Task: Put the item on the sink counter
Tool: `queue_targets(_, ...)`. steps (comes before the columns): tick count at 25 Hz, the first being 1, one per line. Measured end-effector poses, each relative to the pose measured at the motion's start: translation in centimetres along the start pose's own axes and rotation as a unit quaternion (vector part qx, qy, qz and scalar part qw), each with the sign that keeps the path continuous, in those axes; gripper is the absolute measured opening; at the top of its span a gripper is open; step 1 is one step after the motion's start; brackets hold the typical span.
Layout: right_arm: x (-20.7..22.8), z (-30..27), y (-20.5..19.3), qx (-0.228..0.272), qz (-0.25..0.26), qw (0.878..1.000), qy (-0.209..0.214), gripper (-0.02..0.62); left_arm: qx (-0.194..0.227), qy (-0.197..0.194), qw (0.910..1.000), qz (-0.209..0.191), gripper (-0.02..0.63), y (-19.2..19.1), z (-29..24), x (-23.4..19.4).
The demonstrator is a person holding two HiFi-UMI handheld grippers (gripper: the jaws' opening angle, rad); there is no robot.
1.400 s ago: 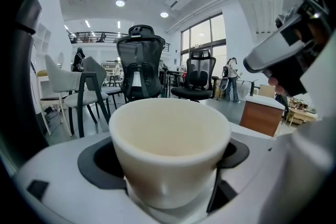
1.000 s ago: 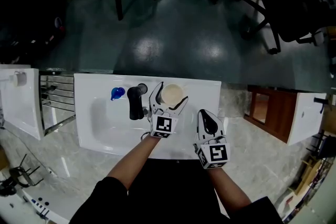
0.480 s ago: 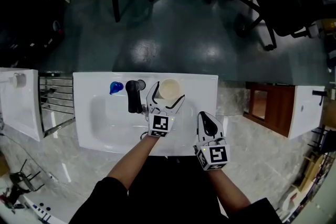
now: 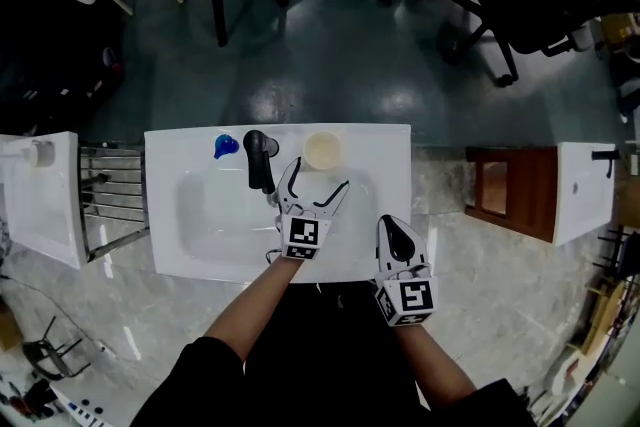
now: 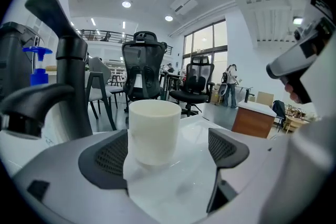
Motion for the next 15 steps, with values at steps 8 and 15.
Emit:
queue_targets(8,-2.0,4.6,-0.4,0.016,0.003,1.000,-0.006,0.032,-0.004,-0.030,0.9994,0.015,0.475,-0.9,5.7,3.2)
queue_targets(15,-4.3,7.4,0.8,0.052,0.016,0.998,-0.013,0.032,0.016,-0.038,0.9987,0.029,0.474,-0.3,13.9,5.4)
Point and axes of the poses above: the fingertips, and each gripper's own axes: z backward along the fingers, x to its right, y out of its top, the point moved 10 cm from there along z, backward along the fingers, and after that the axes turned 12 degrees about z, right-handed, at the moved point
